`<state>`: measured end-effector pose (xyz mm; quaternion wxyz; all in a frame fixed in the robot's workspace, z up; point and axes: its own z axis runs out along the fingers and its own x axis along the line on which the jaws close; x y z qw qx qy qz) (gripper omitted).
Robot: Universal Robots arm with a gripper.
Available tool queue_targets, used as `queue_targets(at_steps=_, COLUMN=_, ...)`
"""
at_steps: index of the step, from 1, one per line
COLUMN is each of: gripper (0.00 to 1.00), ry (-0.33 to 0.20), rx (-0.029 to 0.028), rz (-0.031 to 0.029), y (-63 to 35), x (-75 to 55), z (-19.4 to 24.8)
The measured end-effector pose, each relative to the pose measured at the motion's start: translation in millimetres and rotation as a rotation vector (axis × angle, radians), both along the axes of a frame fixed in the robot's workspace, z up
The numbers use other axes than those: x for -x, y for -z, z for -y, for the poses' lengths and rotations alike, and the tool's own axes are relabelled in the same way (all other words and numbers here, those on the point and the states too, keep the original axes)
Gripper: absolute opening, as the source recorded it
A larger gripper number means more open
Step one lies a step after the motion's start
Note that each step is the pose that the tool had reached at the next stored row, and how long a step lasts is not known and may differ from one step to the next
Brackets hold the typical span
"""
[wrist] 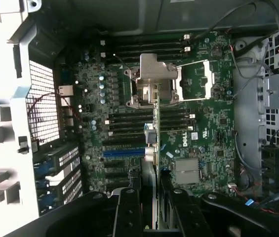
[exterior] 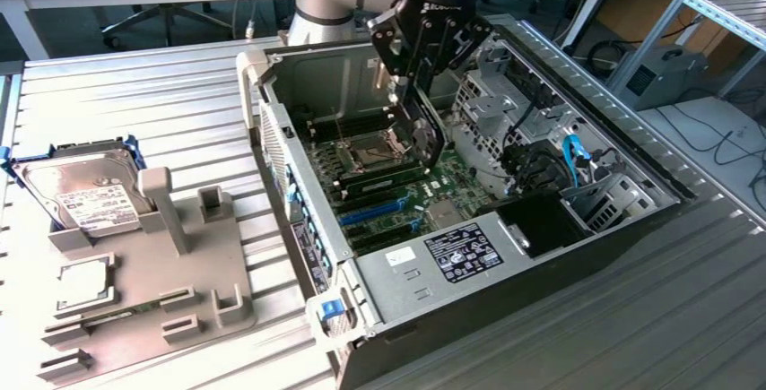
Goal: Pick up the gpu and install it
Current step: 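Pick up the gpu and move the gpu toward the slot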
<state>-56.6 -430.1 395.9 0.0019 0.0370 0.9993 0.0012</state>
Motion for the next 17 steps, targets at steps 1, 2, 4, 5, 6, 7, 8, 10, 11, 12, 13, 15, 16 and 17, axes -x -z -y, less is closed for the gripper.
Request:
queue_targets(at_steps=1, gripper=0.26, ry=0.000, rx=0.0003, rz=-0.0001, y=0.9, x=-1.3, z=0.0)
queue_targets(at_steps=2, gripper=0.26, ry=0.000, rx=0.0004, rz=-0.0001, y=2.2, x=-2.8, z=-0.1)
queue_targets(at_steps=4, gripper=0.26, ry=0.000, rx=0.0010, rz=-0.0004, y=4.9, x=-6.5, z=-0.2)
queue_targets(at_steps=5, gripper=0.26, ry=0.000, rx=0.0011, rz=-0.0005, y=6.2, x=-8.2, z=-0.2)
queue_targets(at_steps=6, gripper=0.26, ry=0.000, rx=0.0013, rz=-0.0006, y=7.5, x=-9.9, z=-0.3)
queue_targets(at_steps=7, gripper=0.26, ry=0.000, rx=0.0015, rz=-0.0007, y=8.6, x=-11.4, z=-0.3)
queue_targets(at_steps=8, gripper=0.26, ry=0.000, rx=0.0015, rz=-0.0008, y=9.5, x=-12.6, z=-0.4)
queue_targets(at_steps=10, gripper=0.26, ry=0.000, rx=0.0018, rz=-0.0010, y=11.2, x=-14.9, z=-0.4)
queue_targets(at_steps=11, gripper=0.26, ry=0.000, rx=0.0019, rz=-0.0010, y=12.0, x=-15.8, z=-0.5)
queue_targets(at_steps=12, gripper=0.26, ry=0.000, rx=0.0021, rz=-0.0010, y=12.7, x=-16.8, z=-0.5)
queue_targets(at_steps=13, gripper=0.26, ry=0.000, rx=0.0024, rz=-0.0011, y=14.0, x=-18.4, z=-0.6)
queue_targets(at_steps=15, gripper=0.26, ry=0.000, rx=0.0027, rz=-0.0011, y=15.8, x=-20.6, z=-0.7)
queue_targets(at_steps=16, gripper=0.26, ry=0.000, rx=0.0030, rz=-0.0012, y=16.8, x=-21.9, z=-0.7)
queue_targets(at_steps=17, gripper=0.26, ry=0.000, rx=0.0031, rz=-0.0012, y=17.3, x=-22.6, z=-0.7)
